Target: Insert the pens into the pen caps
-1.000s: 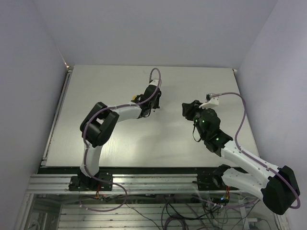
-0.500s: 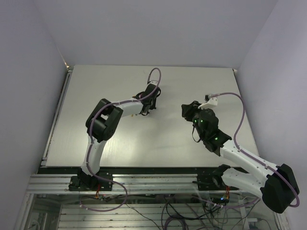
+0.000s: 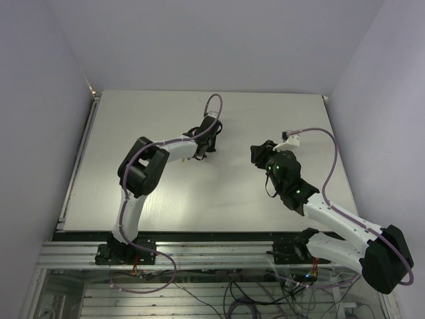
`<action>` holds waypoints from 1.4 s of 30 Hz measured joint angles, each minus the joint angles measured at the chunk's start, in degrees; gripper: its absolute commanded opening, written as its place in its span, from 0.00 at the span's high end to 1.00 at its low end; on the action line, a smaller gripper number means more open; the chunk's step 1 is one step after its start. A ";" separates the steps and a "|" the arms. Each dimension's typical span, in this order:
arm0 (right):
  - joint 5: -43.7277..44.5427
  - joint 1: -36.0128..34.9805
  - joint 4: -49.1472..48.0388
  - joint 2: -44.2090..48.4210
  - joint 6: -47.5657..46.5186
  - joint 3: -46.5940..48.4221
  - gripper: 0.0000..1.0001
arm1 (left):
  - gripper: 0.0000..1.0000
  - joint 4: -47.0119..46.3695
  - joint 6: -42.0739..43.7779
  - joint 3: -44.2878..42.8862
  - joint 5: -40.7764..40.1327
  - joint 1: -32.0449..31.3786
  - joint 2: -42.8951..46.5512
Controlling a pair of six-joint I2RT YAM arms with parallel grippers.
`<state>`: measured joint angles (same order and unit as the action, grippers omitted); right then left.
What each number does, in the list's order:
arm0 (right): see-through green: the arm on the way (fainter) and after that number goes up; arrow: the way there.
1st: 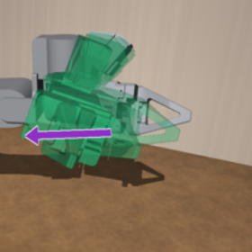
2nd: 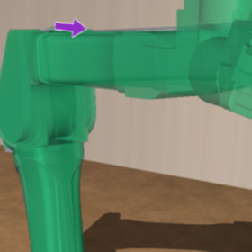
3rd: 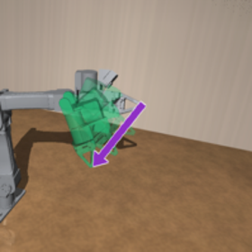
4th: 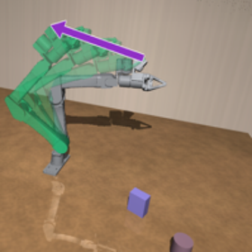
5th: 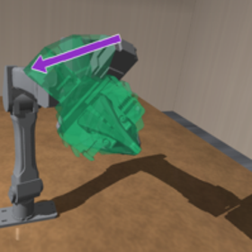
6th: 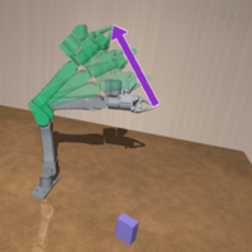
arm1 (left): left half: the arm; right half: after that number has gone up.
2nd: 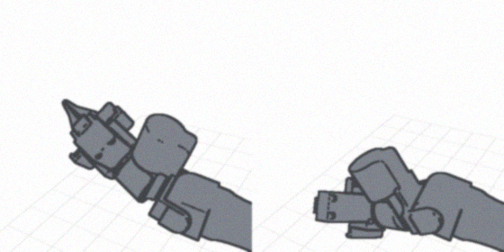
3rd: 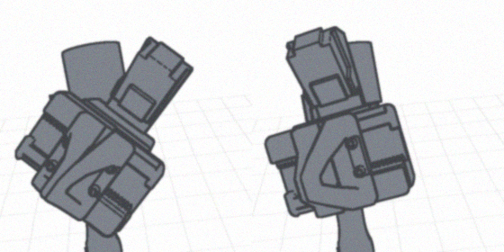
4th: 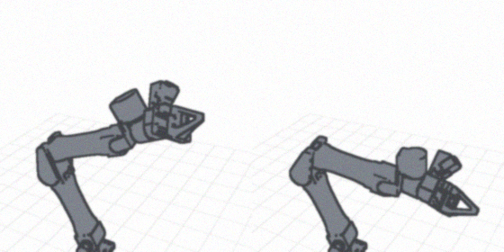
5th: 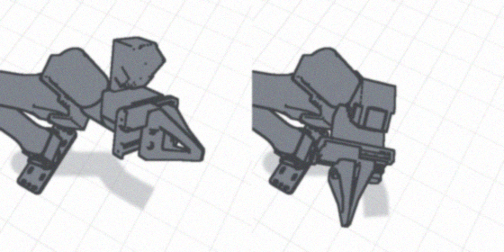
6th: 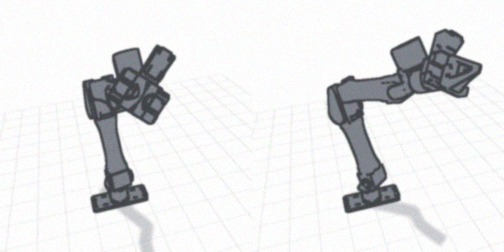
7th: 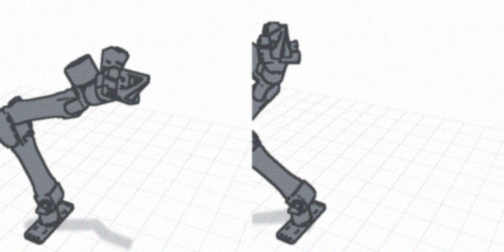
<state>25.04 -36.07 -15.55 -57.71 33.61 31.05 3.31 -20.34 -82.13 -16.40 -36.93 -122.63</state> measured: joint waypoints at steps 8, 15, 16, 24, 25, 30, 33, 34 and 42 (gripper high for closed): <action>1.05 0.00 0.07 0.37 -0.74 0.00 0.65 | 0.69 1.46 0.44 0.15 0.22 0.00 7.23; 4.90 0.85 1.33 2.93 -2.54 0.02 0.66 | 0.68 -0.96 0.59 4.35 0.74 0.02 18.88; 4.96 1.75 1.81 3.43 -2.56 0.02 0.66 | 0.68 -1.88 0.72 5.90 0.74 0.02 20.59; -0.90 22.73 8.13 6.19 0.83 0.59 0.69 | 0.68 -4.42 2.45 17.03 -2.34 1.31 30.88; -1.90 25.64 9.29 5.95 1.38 1.03 0.69 | 0.68 -4.63 2.56 18.14 -2.84 1.88 32.04; -5.81 36.79 15.52 4.83 4.74 2.60 0.62 | 0.67 -6.67 2.60 25.07 -5.95 5.88 40.06; -5.75 39.52 18.95 5.03 6.49 2.62 0.45 | 0.67 -8.52 2.58 29.20 -8.13 8.28 45.48; -5.29 39.82 20.31 5.22 7.08 2.64 0.42 | 0.67 -9.18 2.58 30.40 -8.85 8.87 47.01; -2.19 39.93 27.74 7.80 10.64 3.04 0.37 | 0.67 -11.65 2.58 33.51 -11.93 10.45 50.95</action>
<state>22.85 3.86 12.19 -49.91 44.25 34.09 -8.34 -17.76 -48.62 -28.34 -26.48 -71.68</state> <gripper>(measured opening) 0.617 0.335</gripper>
